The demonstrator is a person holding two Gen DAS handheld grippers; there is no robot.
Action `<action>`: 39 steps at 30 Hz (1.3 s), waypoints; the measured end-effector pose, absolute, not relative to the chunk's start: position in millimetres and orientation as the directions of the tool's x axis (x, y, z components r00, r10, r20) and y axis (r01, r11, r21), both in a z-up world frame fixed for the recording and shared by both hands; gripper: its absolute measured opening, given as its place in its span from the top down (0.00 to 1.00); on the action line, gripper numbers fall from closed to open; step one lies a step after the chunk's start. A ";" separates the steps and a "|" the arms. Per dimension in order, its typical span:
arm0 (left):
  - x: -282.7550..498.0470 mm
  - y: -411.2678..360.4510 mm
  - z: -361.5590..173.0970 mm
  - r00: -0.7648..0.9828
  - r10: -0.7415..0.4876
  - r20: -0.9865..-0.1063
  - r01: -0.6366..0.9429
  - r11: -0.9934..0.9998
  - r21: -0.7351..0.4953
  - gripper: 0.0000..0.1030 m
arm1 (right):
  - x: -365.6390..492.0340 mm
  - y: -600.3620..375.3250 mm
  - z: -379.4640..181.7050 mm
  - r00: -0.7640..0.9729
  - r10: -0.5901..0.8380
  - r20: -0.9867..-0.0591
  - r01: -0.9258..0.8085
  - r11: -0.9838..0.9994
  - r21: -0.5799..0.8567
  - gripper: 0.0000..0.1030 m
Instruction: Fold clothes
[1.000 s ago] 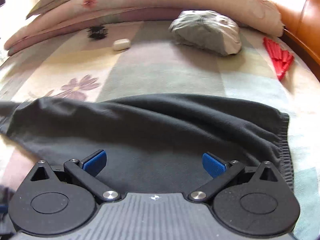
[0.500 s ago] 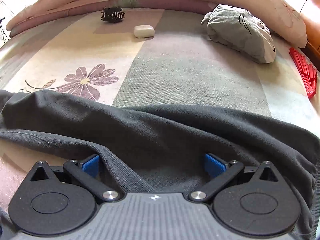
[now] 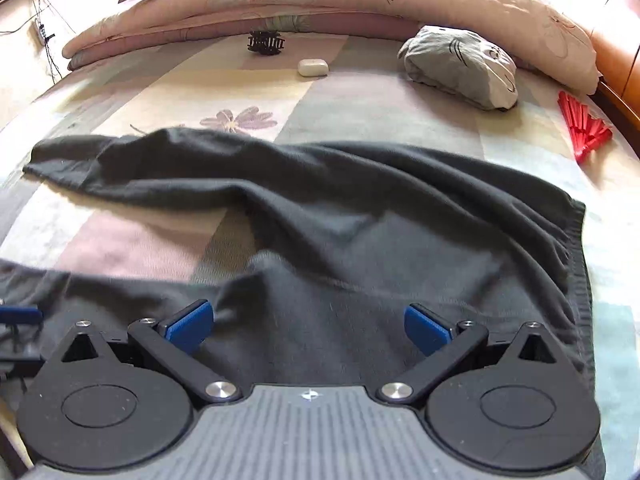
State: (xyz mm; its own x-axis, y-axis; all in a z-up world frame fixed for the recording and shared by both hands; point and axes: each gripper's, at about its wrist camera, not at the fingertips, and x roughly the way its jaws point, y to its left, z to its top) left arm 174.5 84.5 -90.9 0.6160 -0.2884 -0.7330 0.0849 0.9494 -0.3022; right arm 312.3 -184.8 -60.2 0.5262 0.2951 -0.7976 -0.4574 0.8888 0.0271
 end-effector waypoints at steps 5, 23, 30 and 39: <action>165.2 84.5 -83.5 0.612 -0.279 -0.740 0.080 0.953 -0.293 0.26 | 265.9 -218.6 -80.0 0.548 0.208 -0.810 -0.363 0.932 -0.005 0.00; 264.0 8.2 -92.8 0.613 -0.381 -0.692 0.131 0.913 -0.386 0.35 | 212.5 -243.0 -101.4 0.634 0.268 -0.726 -0.332 0.942 0.058 0.00; 268.6 9.7 -67.5 0.601 -0.422 -0.679 0.138 0.891 -0.432 0.30 | 208.2 -245.2 -105.3 0.662 0.284 -0.693 -0.340 0.939 0.060 0.00; 308.9 -41.5 -90.9 0.533 -0.474 -0.701 0.188 0.874 -0.448 0.34 | 205.4 -249.3 -105.6 0.661 0.300 -0.688 -0.356 0.932 0.065 0.00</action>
